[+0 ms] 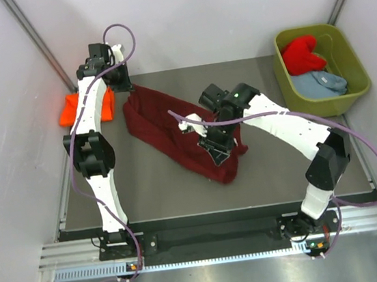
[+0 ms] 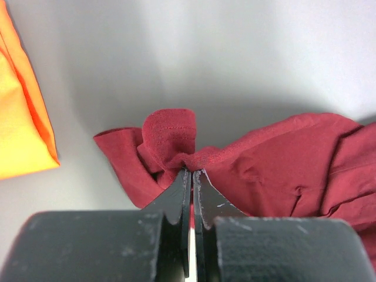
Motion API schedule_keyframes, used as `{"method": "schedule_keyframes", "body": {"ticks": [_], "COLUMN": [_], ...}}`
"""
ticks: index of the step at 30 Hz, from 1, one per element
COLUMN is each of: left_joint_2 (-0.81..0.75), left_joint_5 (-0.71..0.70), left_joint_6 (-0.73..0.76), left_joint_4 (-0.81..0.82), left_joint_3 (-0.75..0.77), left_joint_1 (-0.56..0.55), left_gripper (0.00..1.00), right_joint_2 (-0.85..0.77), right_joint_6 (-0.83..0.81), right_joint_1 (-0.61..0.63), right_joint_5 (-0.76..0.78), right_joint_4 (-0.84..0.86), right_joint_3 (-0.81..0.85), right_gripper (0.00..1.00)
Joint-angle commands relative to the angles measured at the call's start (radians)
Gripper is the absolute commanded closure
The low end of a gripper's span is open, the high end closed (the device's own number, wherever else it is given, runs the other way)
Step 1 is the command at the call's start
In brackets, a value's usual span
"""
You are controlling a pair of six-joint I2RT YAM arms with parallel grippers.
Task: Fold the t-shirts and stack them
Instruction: Flatten the tshirt out
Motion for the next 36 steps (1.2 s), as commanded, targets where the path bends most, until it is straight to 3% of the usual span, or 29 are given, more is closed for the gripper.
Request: {"method": "schedule_keyframes", "body": {"ticks": [1,3,8,13,17,36], "left_joint_2": [-0.047,-0.045,-0.045,-0.068,-0.087,-0.076], "left_joint_5": [-0.008,-0.008,0.000,0.011,-0.004,-0.012], "left_joint_6": [-0.013,-0.011,-0.011,-0.008,0.000,0.001], "left_joint_4": [0.045,0.045,0.042,0.037,0.030,0.031], "left_joint_3": [0.022,0.019,0.011,-0.029,-0.052,-0.081], "left_joint_1": [0.005,0.005,0.005,0.005,0.005,0.005], "left_gripper": [1.00,1.00,1.00,1.00,1.00,1.00], "right_joint_2": [0.002,0.063,0.206,0.396,0.436,0.368], "right_joint_6": [0.004,0.033,0.085,-0.031,-0.086,-0.131], "right_joint_1": [-0.030,-0.053,-0.117,-0.153,-0.148,-0.254], "right_joint_5": [0.046,0.095,0.227,0.249,0.232,0.258], "right_joint_4": [0.050,0.093,0.198,0.184,0.248,0.260], "right_joint_3": [0.043,0.122,0.247,0.367,0.315,0.118], "right_gripper": [0.54,0.47,0.46,0.41,0.34,0.35]}}
